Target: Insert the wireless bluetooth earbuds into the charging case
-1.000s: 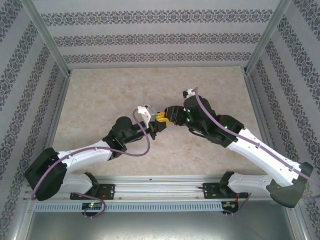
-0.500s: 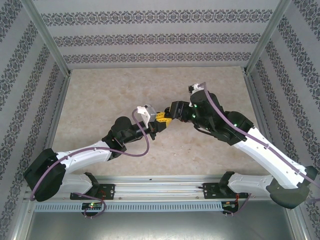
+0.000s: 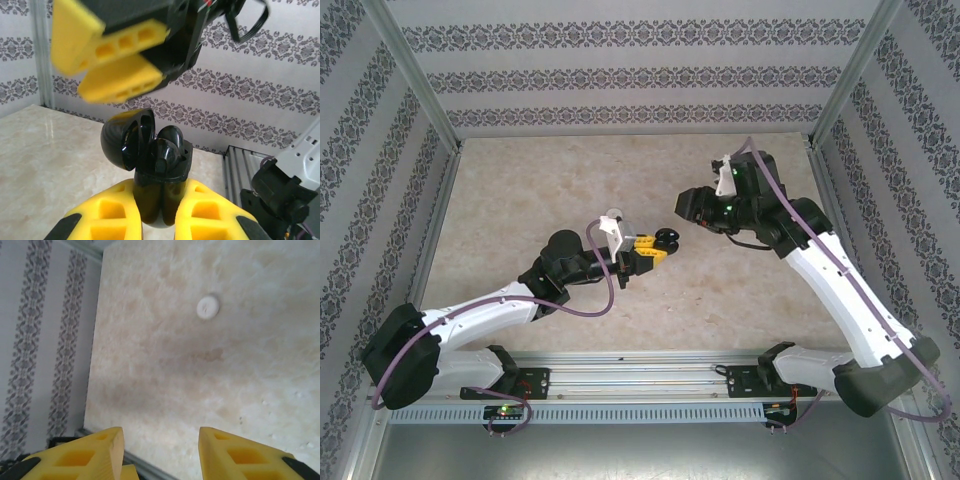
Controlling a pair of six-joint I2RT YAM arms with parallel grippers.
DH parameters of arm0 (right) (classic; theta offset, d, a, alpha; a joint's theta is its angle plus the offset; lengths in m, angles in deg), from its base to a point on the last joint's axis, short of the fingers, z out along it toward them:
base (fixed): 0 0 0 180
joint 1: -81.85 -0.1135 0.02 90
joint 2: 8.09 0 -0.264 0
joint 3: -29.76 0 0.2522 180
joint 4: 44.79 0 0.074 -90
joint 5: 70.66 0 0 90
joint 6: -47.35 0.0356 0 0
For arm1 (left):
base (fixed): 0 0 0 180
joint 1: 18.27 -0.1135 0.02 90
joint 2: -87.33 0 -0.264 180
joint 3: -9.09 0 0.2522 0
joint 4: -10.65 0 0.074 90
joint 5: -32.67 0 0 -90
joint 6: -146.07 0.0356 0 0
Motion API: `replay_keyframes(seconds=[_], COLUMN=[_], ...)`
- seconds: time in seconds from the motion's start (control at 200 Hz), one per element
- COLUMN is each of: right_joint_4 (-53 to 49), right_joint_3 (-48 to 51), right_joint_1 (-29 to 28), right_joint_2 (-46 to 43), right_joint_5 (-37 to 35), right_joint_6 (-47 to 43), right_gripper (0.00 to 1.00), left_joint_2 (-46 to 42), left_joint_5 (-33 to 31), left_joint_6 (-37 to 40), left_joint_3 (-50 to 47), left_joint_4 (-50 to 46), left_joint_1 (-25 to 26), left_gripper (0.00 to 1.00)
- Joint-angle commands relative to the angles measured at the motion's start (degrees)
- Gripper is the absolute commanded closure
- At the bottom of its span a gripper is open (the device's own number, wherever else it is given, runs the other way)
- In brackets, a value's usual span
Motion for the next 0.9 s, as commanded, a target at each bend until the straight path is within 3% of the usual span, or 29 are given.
replay_keyframes(seconds=[0.0,0.475,0.754,0.894], right_joint_4=[4.70,7.02,2.99,-1.55], right_joint_3=[3.01,6.33,2.82,1.71], right_joint_1=[0.82,0.46,1.55,2.86], right_joint_2=[-0.38,-0.24,-6.10,-8.52], right_joint_5=[10.14,22.74,23.21,19.00], right_joint_6=[2.09,1.14,-3.96,-7.19], right_gripper=[0.57,0.68,0.68,0.65], left_joint_2=[-1.11,1.70,1.85,0.44], left_joint_5=[3.18,0.89,-1.22,-2.72], left_joint_6=[-0.03,-4.07,-10.66,-13.00], left_joint_3=[2.12,0.81,-1.12,-3.04], left_joint_4=[-0.88,3.78,3.51,3.39], left_joint_1=[0.69,0.60,-1.14,-1.81], left_gripper=[1.00,1.00,1.00,1.00])
